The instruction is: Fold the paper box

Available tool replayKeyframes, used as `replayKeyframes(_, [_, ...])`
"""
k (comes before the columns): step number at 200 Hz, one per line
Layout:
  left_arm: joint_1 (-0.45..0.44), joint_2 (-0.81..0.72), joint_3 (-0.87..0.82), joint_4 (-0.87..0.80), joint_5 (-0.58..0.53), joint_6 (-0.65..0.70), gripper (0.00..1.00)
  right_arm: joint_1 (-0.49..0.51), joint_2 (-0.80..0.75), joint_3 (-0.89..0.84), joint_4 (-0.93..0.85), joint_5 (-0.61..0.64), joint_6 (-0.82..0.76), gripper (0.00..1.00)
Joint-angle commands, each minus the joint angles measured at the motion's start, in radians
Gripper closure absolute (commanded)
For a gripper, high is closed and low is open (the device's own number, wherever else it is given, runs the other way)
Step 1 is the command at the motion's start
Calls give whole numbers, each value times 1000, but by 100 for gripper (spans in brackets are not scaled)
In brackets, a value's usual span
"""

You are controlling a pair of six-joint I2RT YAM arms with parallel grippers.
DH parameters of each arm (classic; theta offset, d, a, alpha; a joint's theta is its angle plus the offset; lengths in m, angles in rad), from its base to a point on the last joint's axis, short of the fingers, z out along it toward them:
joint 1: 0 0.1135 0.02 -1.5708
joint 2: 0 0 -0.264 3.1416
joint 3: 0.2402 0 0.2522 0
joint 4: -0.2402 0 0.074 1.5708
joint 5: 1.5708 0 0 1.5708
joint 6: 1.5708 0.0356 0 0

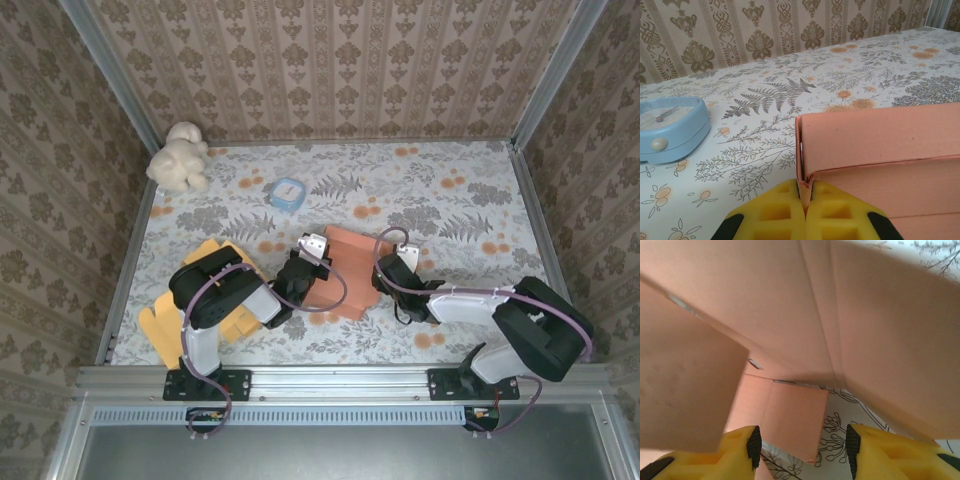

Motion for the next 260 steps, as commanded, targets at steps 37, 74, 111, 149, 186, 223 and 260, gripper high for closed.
replayKeyframes(37, [-12,24,12,-8,5,-25,100,-6,60,-22,277,-169,-23,50])
replayKeyframes(74, [-14,25,11,-8,5,-26,100,16,75,-7,314,-180,-30,52])
replayKeyframes(111, [-14,28,15,-8,13,-31,100,37,184,41,326,-189,-21,52])
replayKeyframes(149, [-13,30,11,-8,1,-29,100,48,231,35,377,-199,-22,53])
replayKeyframes(186, [-6,29,7,-8,-4,-27,100,74,91,21,218,-111,-80,52])
replayKeyframes(223, [2,21,0,-8,-6,-25,100,86,-94,-7,17,-47,-119,52])
replayKeyframes(260, [15,5,-10,-8,23,-18,100,94,-262,-33,-153,-18,-172,52])
